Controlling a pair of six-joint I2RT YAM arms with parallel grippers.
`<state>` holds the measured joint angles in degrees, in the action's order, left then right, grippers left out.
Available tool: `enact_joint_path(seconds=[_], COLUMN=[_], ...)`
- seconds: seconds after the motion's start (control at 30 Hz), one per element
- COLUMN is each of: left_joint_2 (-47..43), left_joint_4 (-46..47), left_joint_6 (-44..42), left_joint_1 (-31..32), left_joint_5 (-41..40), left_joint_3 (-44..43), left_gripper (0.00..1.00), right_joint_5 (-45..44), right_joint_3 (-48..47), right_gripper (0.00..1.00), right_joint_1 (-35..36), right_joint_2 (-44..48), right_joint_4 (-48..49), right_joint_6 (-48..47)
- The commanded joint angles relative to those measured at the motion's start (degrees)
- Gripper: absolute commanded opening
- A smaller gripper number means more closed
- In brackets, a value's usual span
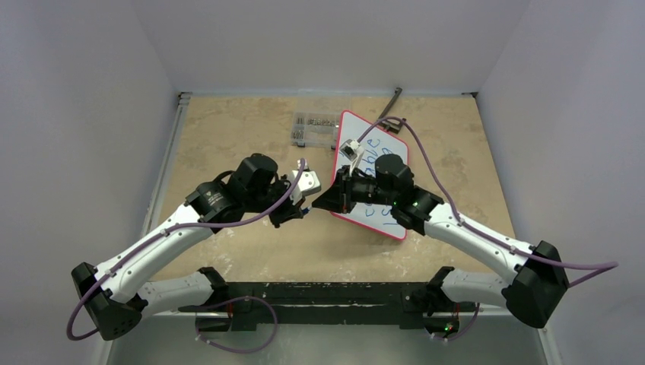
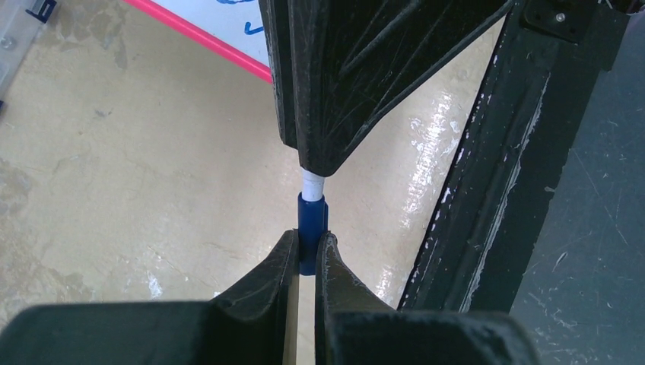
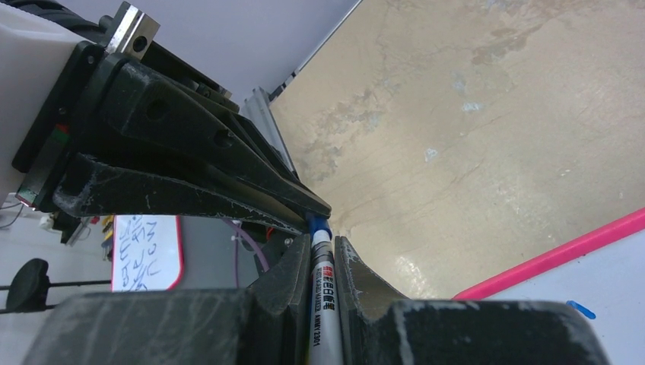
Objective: Write a sentence on the whiteboard
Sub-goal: Close the whiteboard marker.
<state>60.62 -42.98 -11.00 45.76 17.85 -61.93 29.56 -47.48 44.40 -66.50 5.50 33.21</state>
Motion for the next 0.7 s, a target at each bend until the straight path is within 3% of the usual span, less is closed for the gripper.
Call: enact_joint_path(seconds=[0.0,0.4,0.67], left_joint_2=[-0.3,-1.7,-3.5], left_joint_4=[6.4,7.9,9.6], left_joint_6=[1.3,2.3,4.6], left_joint_1=[-0.2,-0.2,-0.2], left_joint_5=[1.8,12.7,6.1], left_joint_3=[-3.5,-4.7,-4.7], left_gripper=[0.0,0.0,0.0], right_joint_5=[1.8,7.1,5.9], right_joint_3=[-2.9,-3.9,-4.7], right_gripper=[0.0,0.0,0.0], right_joint_1=[1.9,4.9,5.6], right_joint_2=[-1.7,-4.5,-5.3], right_joint_4=[-1.1,0.1,0.6], right_joint_6=[-1.8,-6.8,-4.1])
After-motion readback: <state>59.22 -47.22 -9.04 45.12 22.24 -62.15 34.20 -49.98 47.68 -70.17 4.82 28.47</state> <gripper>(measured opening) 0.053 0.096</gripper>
